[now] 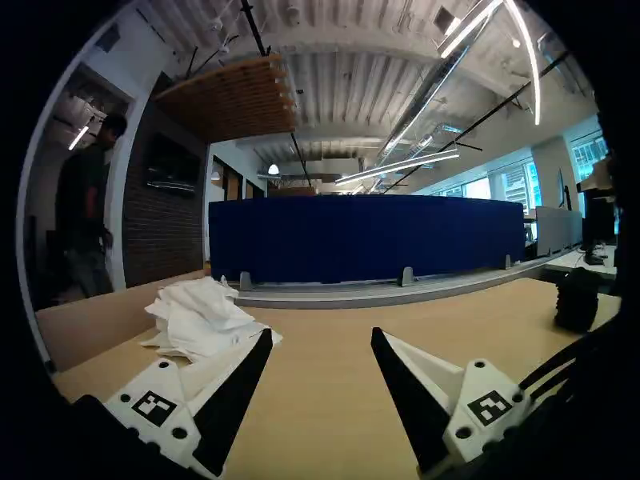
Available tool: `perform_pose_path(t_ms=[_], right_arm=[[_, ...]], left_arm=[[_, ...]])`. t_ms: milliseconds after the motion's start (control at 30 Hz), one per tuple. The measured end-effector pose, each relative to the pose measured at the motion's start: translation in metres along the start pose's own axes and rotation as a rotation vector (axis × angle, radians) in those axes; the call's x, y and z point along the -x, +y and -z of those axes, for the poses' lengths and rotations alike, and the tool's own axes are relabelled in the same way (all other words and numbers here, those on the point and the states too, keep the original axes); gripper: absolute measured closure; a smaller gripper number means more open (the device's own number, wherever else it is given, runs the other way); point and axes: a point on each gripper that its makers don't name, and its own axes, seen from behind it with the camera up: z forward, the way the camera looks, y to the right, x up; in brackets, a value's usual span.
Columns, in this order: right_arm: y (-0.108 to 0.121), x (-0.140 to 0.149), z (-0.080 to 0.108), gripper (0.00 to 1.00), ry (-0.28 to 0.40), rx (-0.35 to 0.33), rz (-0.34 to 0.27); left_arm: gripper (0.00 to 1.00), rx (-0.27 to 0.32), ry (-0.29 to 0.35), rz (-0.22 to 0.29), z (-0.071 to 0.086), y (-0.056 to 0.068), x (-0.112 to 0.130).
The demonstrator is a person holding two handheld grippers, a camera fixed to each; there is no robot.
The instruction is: Fold towel
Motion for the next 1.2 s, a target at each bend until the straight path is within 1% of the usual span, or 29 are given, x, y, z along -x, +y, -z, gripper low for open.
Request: perform_pose_path(t_ms=[167,367,467,567,667,967,1200], right_arm=[[-0.002,0.006,-0.001,0.00,0.004,-0.003,0.001],[-0.004,0.008,-0.001,0.00,0.006,-0.009,0.008],[-0.005,0.009,-0.001,0.00,0.009,-0.011,0.010],[-0.006,0.010,-0.002,0.00,0.010,-0.013,0.011],[-0.007,0.013,-0.002,0.00,0.012,-0.016,0.011],[-0.005,0.019,-0.004,0.00,0.010,-0.023,0.006],[0.010,0.022,-0.004,0.00,0.028,-0.005,0.001]], left_arm=[[0.08,-0.004,0.003,0.009,0.000,0.002,0.013],[0.08,-0.009,0.006,0.019,-0.001,0.000,0.023],[0.08,-0.010,0.001,0.023,-0.001,-0.001,0.027],[0.08,-0.012,-0.010,0.021,-0.001,0.001,0.037],[0.08,-0.002,-0.014,0.015,-0.003,0.004,0.038],[0.08,-0.007,-0.016,0.015,-0.006,0.003,0.038],[0.08,-0.007,-0.017,0.014,-0.004,0.003,0.038]])
